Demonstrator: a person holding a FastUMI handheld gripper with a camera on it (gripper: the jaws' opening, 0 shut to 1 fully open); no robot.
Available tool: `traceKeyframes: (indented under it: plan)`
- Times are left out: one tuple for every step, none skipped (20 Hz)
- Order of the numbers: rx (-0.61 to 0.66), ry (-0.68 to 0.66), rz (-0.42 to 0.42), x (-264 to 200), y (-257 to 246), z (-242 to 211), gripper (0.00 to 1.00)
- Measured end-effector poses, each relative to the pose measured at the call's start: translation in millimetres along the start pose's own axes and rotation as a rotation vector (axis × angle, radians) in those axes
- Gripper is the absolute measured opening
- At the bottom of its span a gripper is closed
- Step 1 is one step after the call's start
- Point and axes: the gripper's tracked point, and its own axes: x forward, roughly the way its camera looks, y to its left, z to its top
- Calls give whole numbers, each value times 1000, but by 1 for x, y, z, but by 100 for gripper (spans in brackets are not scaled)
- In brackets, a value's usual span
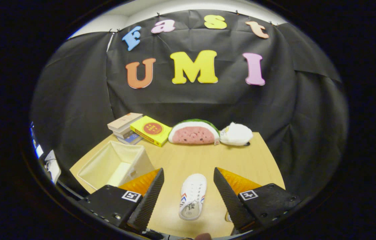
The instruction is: Open the storage box then place both shoes into the box .Put the left shoe in first, then the right shoe, with the right side of both shoes facing outward in a uniform manner.
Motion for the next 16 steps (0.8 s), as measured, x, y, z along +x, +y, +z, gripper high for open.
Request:
traceKeyframes:
  plan:
    - [10, 28, -1, 6, -8, -14, 92]
    - [13, 57, 2, 14, -13, -29, 91]
    - [13, 86, 6, 21, -17, -42, 91]
    - [13, 120, 13, 31, -22, -57, 91]
    - [17, 153, 20, 39, -25, -71, 91]
    - [28, 203, 30, 50, -27, -88, 91]
    - [33, 244, 33, 61, -30, -104, 91]
    - [37, 274, 32, 69, -32, -116, 91]
    - [37, 307, 33, 78, -36, -128, 92]
    - [41, 327, 36, 85, -37, -135, 91]
    - [51, 343, 39, 92, -38, -140, 92]
    - [58, 362, 38, 101, -39, -145, 91]
    - [64, 387, 34, 108, -40, -150, 91]
    - [70, 403, 36, 112, -41, -153, 92]
    - [74, 415, 39, 115, -42, -154, 91]
    - [78, 427, 46, 120, -41, -155, 88]
